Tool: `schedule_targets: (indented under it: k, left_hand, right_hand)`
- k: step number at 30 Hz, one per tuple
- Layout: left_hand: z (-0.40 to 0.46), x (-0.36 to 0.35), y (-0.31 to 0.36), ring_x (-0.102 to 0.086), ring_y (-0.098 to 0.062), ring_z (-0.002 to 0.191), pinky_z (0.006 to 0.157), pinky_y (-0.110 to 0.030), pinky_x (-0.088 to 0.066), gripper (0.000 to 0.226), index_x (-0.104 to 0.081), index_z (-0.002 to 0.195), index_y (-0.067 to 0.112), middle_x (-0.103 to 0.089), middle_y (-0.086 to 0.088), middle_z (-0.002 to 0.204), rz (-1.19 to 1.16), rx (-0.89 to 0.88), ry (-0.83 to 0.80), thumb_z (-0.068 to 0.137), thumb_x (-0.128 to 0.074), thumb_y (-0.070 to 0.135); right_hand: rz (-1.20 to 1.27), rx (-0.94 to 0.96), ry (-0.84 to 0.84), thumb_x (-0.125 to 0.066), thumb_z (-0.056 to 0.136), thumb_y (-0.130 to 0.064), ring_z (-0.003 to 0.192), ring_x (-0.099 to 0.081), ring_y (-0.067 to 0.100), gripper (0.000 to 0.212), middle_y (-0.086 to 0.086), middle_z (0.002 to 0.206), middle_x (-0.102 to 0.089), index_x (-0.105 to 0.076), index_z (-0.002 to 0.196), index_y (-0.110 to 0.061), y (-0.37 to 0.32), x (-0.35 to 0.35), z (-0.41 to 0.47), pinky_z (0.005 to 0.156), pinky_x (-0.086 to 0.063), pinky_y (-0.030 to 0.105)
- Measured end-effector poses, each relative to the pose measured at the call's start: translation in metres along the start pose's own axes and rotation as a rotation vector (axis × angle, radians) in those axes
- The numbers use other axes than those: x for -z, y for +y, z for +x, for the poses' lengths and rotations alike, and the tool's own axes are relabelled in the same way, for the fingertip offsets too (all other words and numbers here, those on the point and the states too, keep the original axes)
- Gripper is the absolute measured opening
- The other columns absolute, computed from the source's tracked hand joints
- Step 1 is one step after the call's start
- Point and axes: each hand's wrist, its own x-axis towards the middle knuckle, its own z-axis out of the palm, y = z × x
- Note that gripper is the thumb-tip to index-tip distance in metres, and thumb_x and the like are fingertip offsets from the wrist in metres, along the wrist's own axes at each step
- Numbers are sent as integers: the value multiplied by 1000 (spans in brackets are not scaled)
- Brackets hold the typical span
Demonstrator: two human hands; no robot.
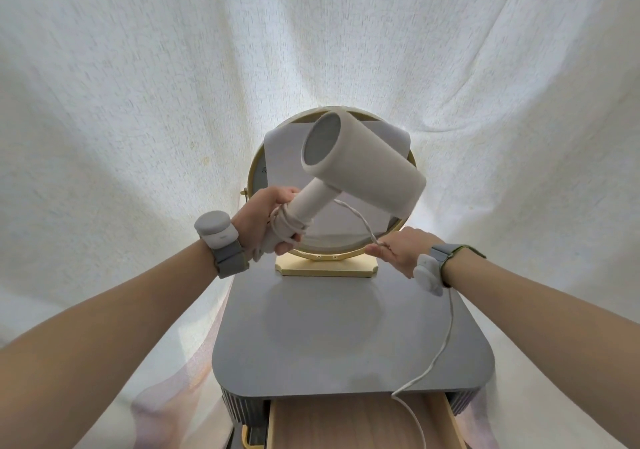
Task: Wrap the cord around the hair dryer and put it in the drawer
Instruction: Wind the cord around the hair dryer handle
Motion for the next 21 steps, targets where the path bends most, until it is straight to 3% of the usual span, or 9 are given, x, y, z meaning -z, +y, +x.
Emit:
schedule_targets:
  k: [3, 7, 10, 13, 17, 21]
  left_hand:
    - [9, -3, 0, -58, -23, 43, 32, -23, -42, 35, -50, 103, 5, -59, -16, 67, -50, -31, 115, 71, -47, 19]
    - [15, -5, -8, -58, -23, 51, 38, -28, -45, 45, -58, 122, 10, -60, -18, 79, 60, -69, 238, 81, -44, 22]
    - [17, -12, -13, -52, -21, 48, 43, -29, -46, 29, -64, 110, 15, -60, -20, 77, 131, -80, 316, 98, -38, 20]
    - [22, -17, -18, -53, -16, 51, 47, -29, -49, 22, -60, 97, 17, -60, -15, 82, 286, -96, 421, 103, -43, 29]
    - [31, -17, -32, -56, -10, 54, 53, -25, -56, 32, -57, 101, 21, -61, -7, 85, 444, -127, 485, 92, -63, 51]
    - [36, -11, -45, -64, -13, 77, 70, -33, -61, 55, -51, 115, 28, -59, 7, 95, 699, -106, 576, 77, -76, 60]
  right_hand:
    - [9, 18, 1, -13, 87, -73, 60, -50, 15, 65, 2, 67, -55, -46, 65, -21, -10, -1, -2, 55, -37, 25]
    - [19, 48, 7, -14, 86, -76, 64, -56, 19, 69, 3, 71, -61, -49, 67, -20, -24, -5, -6, 67, -53, 38]
    - [-8, 76, -8, -19, 89, -72, 70, -60, 23, 56, -1, 67, -56, -40, 59, -31, -41, -4, -14, 75, -56, 43]
    - [-59, 98, 12, -20, 90, -72, 71, -62, 27, 59, 2, 69, -58, -40, 58, -27, -54, -4, -19, 73, -55, 40]
    - [-71, 123, 38, -26, 93, -68, 68, -58, 26, 58, 2, 68, -56, -44, 61, -23, -62, 1, -20, 66, -51, 35]
    - [-82, 165, 45, -32, 95, -63, 68, -60, 23, 49, 1, 73, -60, -53, 74, -24, -69, 11, -21, 67, -53, 36]
